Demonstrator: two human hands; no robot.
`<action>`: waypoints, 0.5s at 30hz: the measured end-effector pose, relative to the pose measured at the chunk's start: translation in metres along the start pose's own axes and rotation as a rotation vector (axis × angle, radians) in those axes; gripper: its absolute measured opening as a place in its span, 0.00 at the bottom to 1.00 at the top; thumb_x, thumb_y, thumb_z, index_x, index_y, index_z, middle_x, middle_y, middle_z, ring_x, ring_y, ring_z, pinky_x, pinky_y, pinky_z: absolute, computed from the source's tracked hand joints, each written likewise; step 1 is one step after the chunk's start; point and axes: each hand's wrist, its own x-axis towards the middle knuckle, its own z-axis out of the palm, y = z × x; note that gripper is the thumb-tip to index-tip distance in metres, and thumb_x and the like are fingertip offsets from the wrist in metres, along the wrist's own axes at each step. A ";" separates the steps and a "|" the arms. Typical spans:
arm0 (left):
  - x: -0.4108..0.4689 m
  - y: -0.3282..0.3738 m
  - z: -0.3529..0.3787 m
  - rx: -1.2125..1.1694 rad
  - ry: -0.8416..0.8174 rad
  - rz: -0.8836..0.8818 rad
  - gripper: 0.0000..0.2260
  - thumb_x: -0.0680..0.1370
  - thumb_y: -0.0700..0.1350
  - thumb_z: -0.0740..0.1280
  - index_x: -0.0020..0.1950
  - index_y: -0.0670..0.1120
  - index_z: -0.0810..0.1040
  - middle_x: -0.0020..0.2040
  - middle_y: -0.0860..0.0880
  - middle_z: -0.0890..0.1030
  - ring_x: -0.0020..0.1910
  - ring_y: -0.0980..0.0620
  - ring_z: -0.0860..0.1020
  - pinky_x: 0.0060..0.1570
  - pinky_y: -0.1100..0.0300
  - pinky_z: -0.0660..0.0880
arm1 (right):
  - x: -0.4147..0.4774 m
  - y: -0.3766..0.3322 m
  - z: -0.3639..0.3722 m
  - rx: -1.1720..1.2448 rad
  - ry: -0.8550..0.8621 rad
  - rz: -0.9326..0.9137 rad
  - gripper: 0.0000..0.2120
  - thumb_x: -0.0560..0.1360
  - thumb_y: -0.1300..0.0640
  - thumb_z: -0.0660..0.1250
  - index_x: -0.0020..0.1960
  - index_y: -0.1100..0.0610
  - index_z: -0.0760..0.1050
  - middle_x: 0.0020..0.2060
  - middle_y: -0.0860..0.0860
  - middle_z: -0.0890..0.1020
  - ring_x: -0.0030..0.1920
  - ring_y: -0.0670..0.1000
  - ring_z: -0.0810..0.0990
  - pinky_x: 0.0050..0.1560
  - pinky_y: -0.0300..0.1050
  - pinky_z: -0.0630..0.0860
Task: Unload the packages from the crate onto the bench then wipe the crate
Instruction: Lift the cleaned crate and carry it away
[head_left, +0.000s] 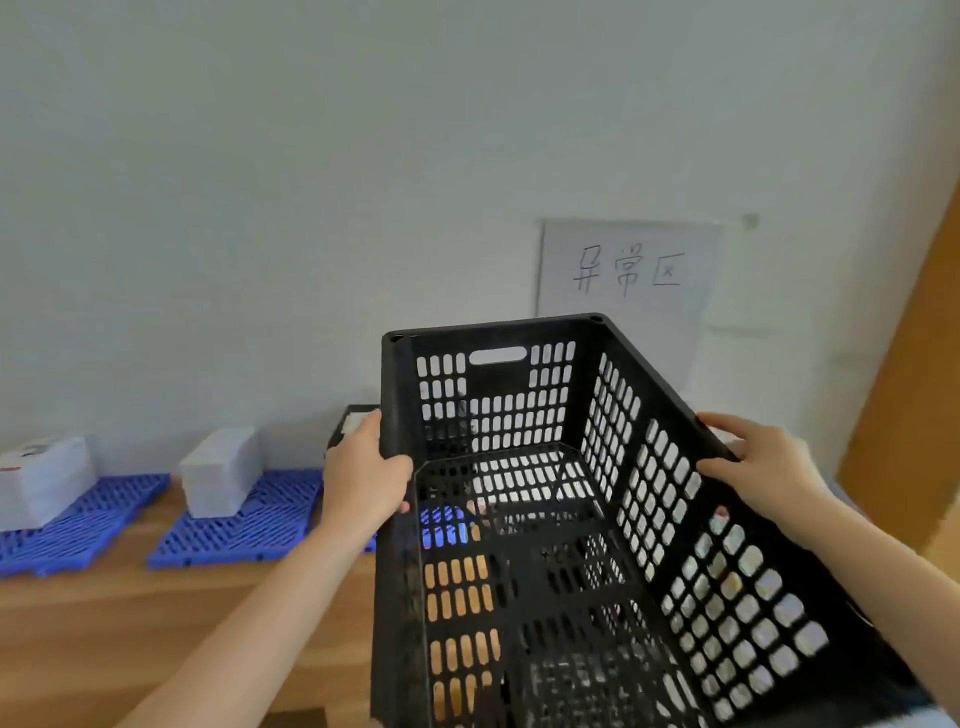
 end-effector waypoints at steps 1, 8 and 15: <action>0.008 0.001 0.018 -0.011 -0.025 0.004 0.25 0.73 0.32 0.65 0.68 0.50 0.73 0.46 0.47 0.83 0.28 0.46 0.82 0.27 0.54 0.80 | 0.004 0.010 -0.005 -0.005 0.014 0.017 0.24 0.72 0.64 0.71 0.66 0.49 0.73 0.42 0.52 0.84 0.28 0.48 0.82 0.27 0.34 0.72; 0.077 -0.009 0.141 -0.055 -0.190 -0.015 0.32 0.75 0.33 0.66 0.77 0.49 0.64 0.53 0.47 0.81 0.36 0.46 0.82 0.25 0.64 0.77 | 0.064 0.079 -0.010 -0.059 0.048 0.136 0.25 0.73 0.64 0.70 0.69 0.52 0.71 0.42 0.53 0.85 0.25 0.45 0.81 0.25 0.34 0.74; 0.165 -0.045 0.237 -0.005 -0.254 -0.091 0.27 0.76 0.33 0.65 0.73 0.50 0.68 0.50 0.49 0.82 0.35 0.46 0.81 0.25 0.63 0.76 | 0.181 0.135 0.035 -0.119 -0.014 0.200 0.24 0.74 0.64 0.70 0.68 0.51 0.71 0.42 0.53 0.85 0.26 0.46 0.82 0.26 0.32 0.74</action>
